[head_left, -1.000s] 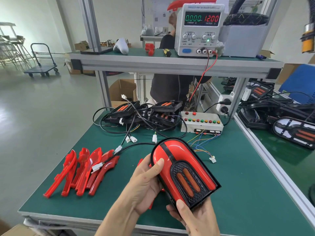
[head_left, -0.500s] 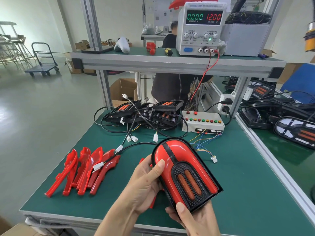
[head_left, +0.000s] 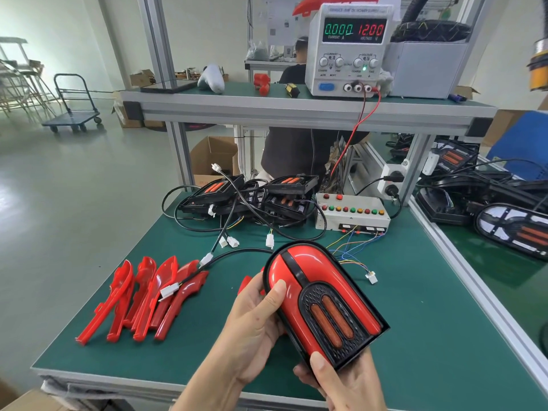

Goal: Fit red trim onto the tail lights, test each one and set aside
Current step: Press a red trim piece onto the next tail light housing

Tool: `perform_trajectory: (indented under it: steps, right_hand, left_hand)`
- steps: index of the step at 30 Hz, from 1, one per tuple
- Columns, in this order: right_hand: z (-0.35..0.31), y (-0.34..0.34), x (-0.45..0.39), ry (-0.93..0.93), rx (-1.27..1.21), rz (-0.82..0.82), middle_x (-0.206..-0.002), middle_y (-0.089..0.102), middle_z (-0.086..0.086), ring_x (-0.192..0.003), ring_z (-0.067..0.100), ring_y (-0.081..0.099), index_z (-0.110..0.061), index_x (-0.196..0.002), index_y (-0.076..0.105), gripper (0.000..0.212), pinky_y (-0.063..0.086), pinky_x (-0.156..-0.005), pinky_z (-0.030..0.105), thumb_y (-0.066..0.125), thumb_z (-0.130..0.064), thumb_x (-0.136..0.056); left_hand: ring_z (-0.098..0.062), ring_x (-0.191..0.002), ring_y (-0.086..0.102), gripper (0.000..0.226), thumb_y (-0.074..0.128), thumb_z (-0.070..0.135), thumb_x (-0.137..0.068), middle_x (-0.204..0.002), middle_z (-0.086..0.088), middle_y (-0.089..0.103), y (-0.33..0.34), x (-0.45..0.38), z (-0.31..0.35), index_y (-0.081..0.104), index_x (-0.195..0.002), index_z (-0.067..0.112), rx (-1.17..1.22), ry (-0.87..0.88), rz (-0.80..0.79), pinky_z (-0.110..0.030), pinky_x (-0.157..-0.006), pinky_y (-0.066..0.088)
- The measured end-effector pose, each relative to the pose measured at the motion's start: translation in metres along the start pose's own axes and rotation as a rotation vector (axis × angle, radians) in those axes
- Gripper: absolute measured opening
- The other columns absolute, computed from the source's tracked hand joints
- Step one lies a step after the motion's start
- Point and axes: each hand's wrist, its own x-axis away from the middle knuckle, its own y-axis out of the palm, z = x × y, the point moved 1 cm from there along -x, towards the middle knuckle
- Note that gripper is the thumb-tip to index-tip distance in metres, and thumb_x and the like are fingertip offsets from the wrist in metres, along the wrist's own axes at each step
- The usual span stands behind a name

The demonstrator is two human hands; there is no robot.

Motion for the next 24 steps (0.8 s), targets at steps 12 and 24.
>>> perform_trajectory:
  steps: [12,24]
  right_hand:
    - [0.002,0.001,-0.001,0.003,-0.002,-0.078,-0.119,0.073,0.017,-0.082,0.047,0.072,-0.030,-0.141,0.047,0.089,0.061,-0.062,0.043,0.078,0.000,-0.063]
    - [0.008,0.007,0.000,-0.007,0.026,-0.095,-0.117,0.073,0.018,-0.070,0.043,0.070,-0.038,-0.138,0.050,0.084,0.059,-0.063,0.046,0.080,-0.005,-0.068]
  left_hand:
    - [-0.034,-0.119,0.062,0.057,0.061,0.049,-0.094,-0.135,-0.021,0.063,0.005,0.002,0.013,0.062,-0.134,0.008,-0.010,-0.059,-0.050,-0.052,-0.105,0.046]
    - [-0.041,-0.112,0.067,0.049,0.073,0.041,-0.084,-0.116,-0.025,0.072,0.009,-0.001,0.011,0.072,-0.115,0.003,-0.034,-0.044,0.167,-0.063,-0.107,0.045]
